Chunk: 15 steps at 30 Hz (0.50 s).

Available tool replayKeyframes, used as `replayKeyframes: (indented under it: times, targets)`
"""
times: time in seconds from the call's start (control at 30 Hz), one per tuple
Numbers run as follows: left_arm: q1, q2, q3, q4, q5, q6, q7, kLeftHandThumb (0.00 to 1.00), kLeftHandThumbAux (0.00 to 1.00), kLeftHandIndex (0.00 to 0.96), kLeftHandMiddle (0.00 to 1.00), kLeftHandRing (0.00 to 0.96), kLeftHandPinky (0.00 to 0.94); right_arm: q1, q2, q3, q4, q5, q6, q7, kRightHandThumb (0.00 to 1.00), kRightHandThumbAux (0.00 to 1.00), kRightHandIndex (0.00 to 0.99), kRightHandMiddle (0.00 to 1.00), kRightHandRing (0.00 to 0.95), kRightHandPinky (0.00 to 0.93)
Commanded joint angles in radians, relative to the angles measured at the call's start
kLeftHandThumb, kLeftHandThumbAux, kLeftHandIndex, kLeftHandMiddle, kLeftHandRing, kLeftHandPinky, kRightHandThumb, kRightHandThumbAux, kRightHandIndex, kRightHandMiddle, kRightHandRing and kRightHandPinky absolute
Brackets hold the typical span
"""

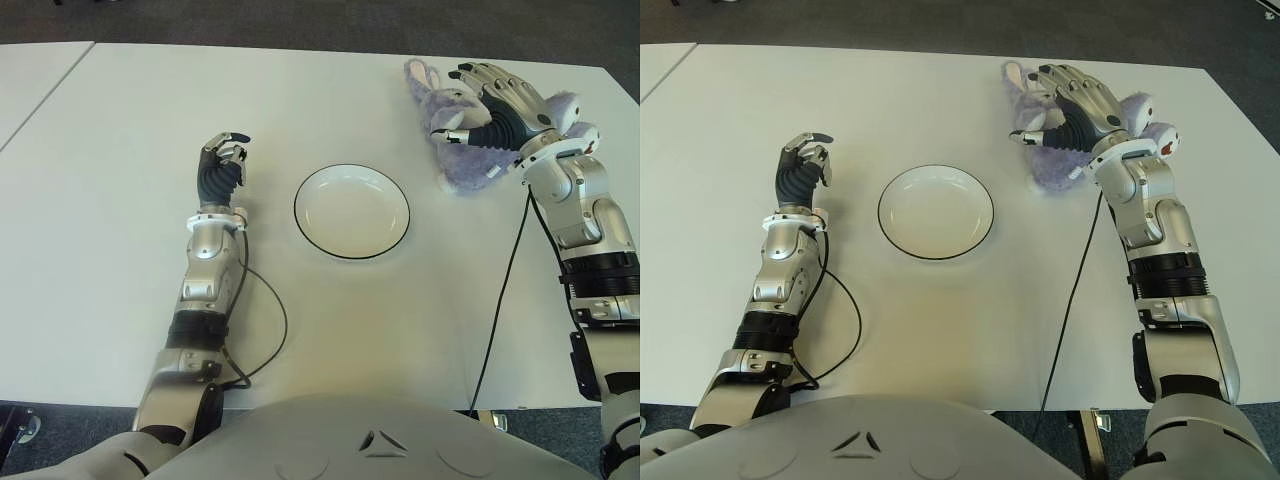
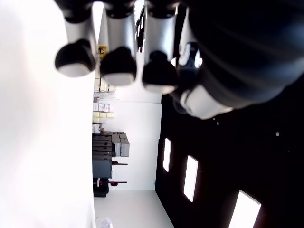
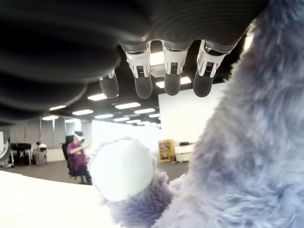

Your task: Put the doll into the plate.

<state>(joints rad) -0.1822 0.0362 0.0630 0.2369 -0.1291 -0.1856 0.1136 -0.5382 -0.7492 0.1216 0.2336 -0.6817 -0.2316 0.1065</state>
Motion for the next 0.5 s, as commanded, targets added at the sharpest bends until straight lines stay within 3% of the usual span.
replayKeyframes:
  times: [0.03,0.5]
  targets:
    - [0.100,-0.054,-0.004,0.072,-0.001,-0.004,-0.012,0.707,0.706,0.442,0.859,0.867,0.858,-0.011,-0.022,0.011,0.025,-0.005,-0.010,0.012,0.119,0.321,0.000,0.000,0.000,0.000]
    - [0.099,-0.059,-0.003,0.067,0.006,-0.001,0.000,0.707,0.706,0.442,0.860,0.867,0.858,-0.034,-0.059,0.023,0.073,-0.003,-0.018,0.025,0.107,0.311,0.000,0.000,0.000,0.000]
